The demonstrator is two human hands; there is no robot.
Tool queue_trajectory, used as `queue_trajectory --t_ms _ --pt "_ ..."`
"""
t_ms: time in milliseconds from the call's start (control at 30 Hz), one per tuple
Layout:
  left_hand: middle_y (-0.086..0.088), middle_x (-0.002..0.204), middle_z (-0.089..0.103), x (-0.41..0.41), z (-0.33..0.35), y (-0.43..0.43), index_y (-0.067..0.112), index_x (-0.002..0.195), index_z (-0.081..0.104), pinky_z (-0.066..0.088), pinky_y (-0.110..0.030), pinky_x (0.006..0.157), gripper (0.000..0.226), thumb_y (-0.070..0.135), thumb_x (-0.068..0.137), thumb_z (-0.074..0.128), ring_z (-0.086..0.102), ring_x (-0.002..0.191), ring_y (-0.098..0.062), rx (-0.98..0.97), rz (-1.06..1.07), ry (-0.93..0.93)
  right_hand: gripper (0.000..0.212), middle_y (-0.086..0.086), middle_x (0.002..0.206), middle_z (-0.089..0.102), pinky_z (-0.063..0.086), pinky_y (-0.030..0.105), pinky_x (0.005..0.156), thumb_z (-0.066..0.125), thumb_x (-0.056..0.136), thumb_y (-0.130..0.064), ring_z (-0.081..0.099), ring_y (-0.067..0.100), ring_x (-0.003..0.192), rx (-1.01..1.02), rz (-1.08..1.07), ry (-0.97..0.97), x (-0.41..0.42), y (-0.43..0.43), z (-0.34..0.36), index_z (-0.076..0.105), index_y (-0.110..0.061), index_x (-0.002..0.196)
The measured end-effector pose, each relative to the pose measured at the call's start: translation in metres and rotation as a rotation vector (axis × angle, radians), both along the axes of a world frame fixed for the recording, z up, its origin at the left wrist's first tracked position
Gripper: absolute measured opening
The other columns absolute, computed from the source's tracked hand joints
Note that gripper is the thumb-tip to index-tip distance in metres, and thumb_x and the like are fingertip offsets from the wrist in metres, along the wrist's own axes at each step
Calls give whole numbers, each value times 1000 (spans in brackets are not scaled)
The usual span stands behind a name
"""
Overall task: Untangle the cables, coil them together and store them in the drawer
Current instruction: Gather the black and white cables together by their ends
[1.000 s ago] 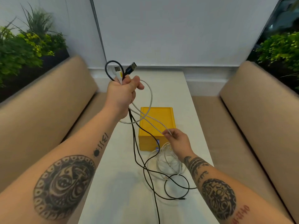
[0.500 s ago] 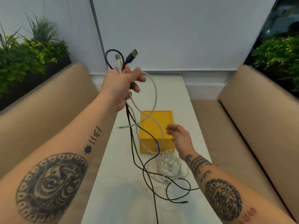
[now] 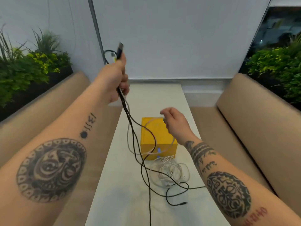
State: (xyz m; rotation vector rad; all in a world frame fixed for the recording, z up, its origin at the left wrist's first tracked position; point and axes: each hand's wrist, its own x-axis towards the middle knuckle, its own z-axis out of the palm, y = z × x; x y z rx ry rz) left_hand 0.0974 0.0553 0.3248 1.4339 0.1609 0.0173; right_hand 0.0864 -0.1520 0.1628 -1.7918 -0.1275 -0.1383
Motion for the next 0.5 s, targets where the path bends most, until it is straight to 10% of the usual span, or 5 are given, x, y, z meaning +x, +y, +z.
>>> queue_trajectory --t_ms 133,300,500 --pt "9 59 20 7 26 9 24 56 30 19 -19 45 60 67 95 47 13 47 -8 -392 -35 0 21 -3 104 66 48 33 85 46 105 -32 63 18 98 -256 -149 238 -38 -48 -109 62 -19 110" --pt "9 56 21 14 3 -15 24 58 33 17 -17 35 58 66 94 50 14 42 -6 -366 -95 126 28 14 128 63 45 39 102 42 103 -23 58 31 116 -587 -192 670 -75 -85 -201 60 -9 119" --pt "8 57 21 11 -40 -54 26 63 32 16 -17 35 53 63 96 50 13 43 -8 -331 -146 233 47 -8 127 65 40 28 101 44 97 -54 56 12 124 -8 -83 169 -44 -22 -49 63 -22 127"
